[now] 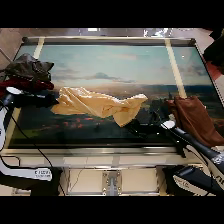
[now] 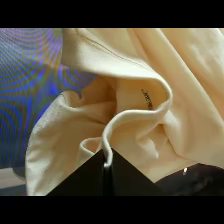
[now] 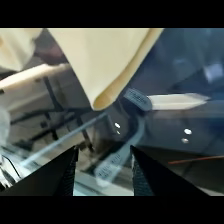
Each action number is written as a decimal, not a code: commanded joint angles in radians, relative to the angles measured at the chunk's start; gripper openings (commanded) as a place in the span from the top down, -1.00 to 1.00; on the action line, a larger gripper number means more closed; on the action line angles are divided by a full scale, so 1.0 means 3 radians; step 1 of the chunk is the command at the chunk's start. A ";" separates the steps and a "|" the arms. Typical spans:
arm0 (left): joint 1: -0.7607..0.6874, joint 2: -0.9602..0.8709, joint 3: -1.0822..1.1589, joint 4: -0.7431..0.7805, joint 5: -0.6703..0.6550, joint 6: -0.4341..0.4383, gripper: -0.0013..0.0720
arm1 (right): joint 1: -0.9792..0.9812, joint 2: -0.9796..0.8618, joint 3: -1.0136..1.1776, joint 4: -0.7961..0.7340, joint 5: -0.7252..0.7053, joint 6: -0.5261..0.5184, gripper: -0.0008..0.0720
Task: Fold the shirts.
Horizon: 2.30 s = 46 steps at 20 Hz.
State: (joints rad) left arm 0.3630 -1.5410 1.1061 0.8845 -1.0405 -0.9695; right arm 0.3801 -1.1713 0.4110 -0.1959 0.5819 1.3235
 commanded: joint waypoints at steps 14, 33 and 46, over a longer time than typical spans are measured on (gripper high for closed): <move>0.0004 0.0201 0.0075 -0.0019 -0.0220 -0.0058 0.92 | 0.0518 -0.0596 0.0604 0.1666 -0.0885 -0.1261 0.93; 0.1378 0.2776 0.1865 0.0022 -0.0507 -0.0792 0.93 | -0.0188 0.2556 0.3393 -0.3558 0.0629 0.0523 0.94; -0.0664 0.0328 0.1019 0.1525 0.0346 -0.1970 0.92 | -0.0919 0.0011 0.3067 -0.4730 0.0765 0.1277 0.94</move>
State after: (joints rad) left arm 0.2111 -1.2541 1.4296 1.2236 -1.1717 -1.4261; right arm 0.2077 -0.9741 1.3437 -1.6547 0.9463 1.6489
